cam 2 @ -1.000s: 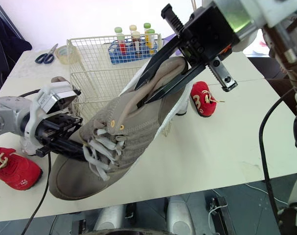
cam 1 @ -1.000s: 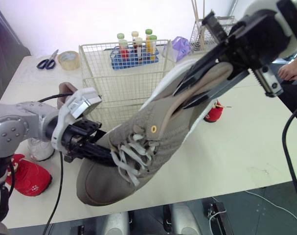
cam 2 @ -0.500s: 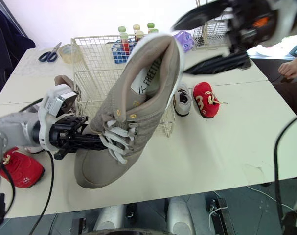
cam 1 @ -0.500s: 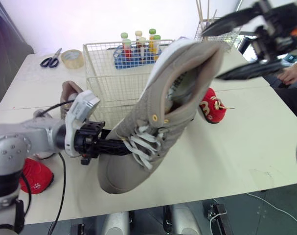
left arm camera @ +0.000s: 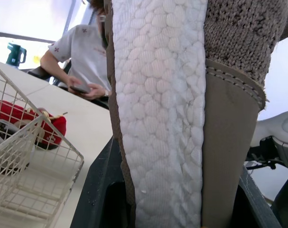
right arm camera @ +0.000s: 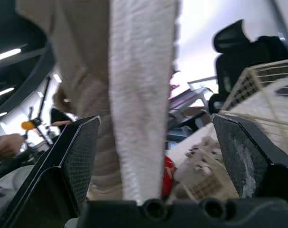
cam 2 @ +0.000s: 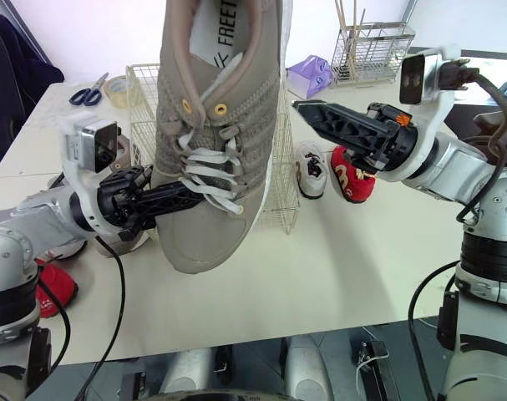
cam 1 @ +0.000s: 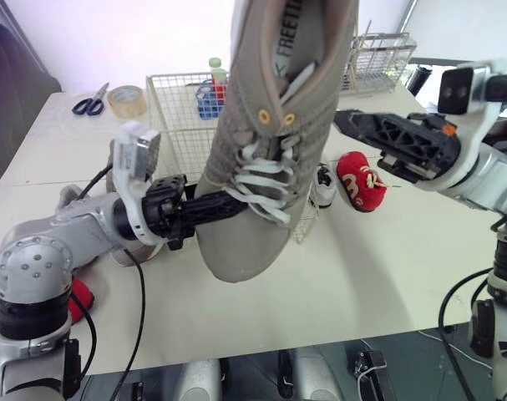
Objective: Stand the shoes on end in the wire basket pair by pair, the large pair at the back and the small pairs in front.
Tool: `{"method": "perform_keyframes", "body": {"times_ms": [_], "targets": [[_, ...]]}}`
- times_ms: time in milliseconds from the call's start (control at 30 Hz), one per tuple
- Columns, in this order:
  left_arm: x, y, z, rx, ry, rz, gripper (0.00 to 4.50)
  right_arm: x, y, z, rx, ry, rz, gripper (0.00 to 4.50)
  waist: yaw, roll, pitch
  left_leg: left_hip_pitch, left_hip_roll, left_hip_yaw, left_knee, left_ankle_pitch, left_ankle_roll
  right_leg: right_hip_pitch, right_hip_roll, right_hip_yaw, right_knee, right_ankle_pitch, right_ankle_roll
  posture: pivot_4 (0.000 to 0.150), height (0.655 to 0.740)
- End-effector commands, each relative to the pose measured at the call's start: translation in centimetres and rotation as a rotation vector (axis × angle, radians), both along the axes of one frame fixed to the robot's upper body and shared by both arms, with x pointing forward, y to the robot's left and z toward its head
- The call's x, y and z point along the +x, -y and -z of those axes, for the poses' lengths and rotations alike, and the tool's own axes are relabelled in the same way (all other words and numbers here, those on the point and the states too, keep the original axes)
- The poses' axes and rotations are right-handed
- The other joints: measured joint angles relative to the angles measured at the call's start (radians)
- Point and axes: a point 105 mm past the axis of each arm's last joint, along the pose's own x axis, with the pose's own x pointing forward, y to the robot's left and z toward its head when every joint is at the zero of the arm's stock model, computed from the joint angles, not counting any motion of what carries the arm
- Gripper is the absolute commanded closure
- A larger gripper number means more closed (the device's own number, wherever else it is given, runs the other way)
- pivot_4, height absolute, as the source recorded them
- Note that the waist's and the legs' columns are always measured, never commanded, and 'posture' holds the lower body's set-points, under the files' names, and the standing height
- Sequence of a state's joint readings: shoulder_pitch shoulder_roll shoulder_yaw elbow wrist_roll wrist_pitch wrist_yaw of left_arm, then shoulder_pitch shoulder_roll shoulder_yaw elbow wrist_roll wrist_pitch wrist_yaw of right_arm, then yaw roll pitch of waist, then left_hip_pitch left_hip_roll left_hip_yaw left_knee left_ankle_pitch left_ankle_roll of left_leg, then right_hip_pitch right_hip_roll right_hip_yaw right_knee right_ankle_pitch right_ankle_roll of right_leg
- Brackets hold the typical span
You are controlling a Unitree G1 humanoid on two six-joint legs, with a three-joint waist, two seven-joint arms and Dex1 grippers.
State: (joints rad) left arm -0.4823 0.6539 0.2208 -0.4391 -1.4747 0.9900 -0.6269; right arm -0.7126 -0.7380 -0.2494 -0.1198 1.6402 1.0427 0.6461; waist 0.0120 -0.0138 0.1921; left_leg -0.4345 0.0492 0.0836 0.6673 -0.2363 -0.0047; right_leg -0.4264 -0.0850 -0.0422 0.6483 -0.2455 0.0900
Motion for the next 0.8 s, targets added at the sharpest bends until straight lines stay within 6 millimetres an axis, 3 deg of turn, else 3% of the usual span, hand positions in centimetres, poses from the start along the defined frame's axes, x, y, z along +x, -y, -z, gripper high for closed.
{"method": "perform_keyframes", "body": {"times_ms": [33, 400, 733, 800], "targets": [[-0.3, -0.3, -1.2, -0.047, 0.051, 0.007, 3.36, -1.0, -0.6, -0.4, 0.0, 0.026, -0.043, 0.42, 0.001, 0.0, 0.0, 0.0, 0.0, 0.0, 0.0, 0.0, 0.0, 0.0, 0.0, 0.0, 0.0, 0.0, 0.0, 0.15, 0.74], [-0.2, 0.5, -0.6, -0.011, 0.057, 0.017, 3.36, -1.2, -2.9, 0.4, -0.071, 0.058, -0.099, 0.42, -0.001, 0.0, 0.0, 0.0, 0.0, 0.0, 0.0, 0.0, 0.0, 0.0, 0.001, 0.0, 0.0, 0.0, 0.0, 0.15, 0.74], [0.2, 0.7, 0.0, 0.001, 0.062, 0.003, 3.36, -1.6, -3.9, -0.3, -0.037, 0.069, -0.156, 0.42, -0.001, 0.0, 0.0, 0.0, 0.0, 0.001, 0.0, 0.0, 0.0, 0.0, 0.001, 0.0, -0.001, 0.0, 0.0, 0.15, 0.74], [0.2, 0.7, 0.1, 0.003, 0.064, 0.001, 3.36, -1.4, -3.9, -0.4, -0.026, 0.065, -0.144, 0.95, -0.001, 0.0, 0.0, 0.0, 0.0, 0.001, 0.0, 0.0, 0.0, 0.0, 0.001, 0.0, -0.001, 0.0, 0.0, 0.15, 0.74]]}}
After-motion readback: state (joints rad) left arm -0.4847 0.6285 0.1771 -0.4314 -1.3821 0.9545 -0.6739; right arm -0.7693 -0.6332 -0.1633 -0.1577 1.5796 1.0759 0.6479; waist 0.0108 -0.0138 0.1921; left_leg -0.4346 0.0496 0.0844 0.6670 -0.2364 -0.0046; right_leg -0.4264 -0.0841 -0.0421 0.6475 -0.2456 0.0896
